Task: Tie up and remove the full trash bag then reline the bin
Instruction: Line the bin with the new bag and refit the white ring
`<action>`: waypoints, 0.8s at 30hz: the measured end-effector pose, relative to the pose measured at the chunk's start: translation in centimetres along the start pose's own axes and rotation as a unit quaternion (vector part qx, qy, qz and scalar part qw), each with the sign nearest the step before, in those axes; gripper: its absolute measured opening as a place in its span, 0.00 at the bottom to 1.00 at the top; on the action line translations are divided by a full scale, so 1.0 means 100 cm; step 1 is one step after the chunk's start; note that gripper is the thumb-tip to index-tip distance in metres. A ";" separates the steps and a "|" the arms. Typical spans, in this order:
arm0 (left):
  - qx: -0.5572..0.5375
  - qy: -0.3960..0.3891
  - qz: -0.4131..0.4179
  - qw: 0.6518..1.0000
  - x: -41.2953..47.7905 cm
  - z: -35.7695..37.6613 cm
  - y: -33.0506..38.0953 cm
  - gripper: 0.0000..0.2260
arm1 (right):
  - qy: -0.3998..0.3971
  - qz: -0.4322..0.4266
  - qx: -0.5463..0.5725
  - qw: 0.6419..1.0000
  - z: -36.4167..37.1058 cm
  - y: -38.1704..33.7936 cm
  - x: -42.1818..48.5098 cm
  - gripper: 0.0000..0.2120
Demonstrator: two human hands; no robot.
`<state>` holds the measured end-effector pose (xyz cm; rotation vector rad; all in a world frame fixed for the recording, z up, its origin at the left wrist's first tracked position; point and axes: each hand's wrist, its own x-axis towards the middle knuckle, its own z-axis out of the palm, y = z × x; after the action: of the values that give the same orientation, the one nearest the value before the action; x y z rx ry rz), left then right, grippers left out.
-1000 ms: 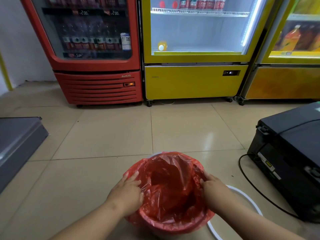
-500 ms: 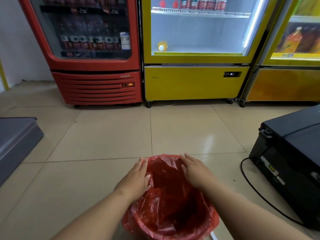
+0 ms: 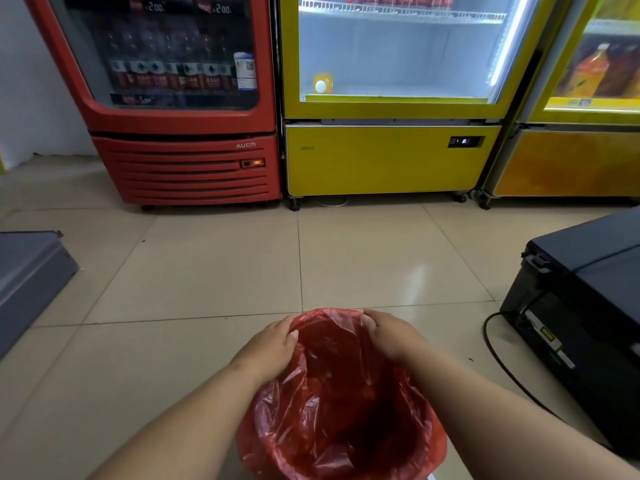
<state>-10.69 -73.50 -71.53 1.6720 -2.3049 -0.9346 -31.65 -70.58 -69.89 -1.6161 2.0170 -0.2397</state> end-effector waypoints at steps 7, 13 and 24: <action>-0.034 -0.023 -0.044 0.998 0.005 -0.003 -0.003 0.20 | -0.024 0.033 -0.006 0.999 -0.003 -0.005 0.006 0.22; 0.094 -0.008 0.048 0.994 -0.012 -0.001 -0.003 0.24 | -0.004 0.001 -0.038 0.999 0.001 0.002 0.000 0.23; 0.380 -0.052 0.284 0.879 -0.053 0.002 0.008 0.21 | 0.003 -0.424 -0.366 0.829 0.048 0.005 -0.041 0.16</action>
<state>-9.44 -68.46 -70.04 0.9486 -3.2030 0.0324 -29.01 -65.71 -72.96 -2.9326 1.2840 0.2712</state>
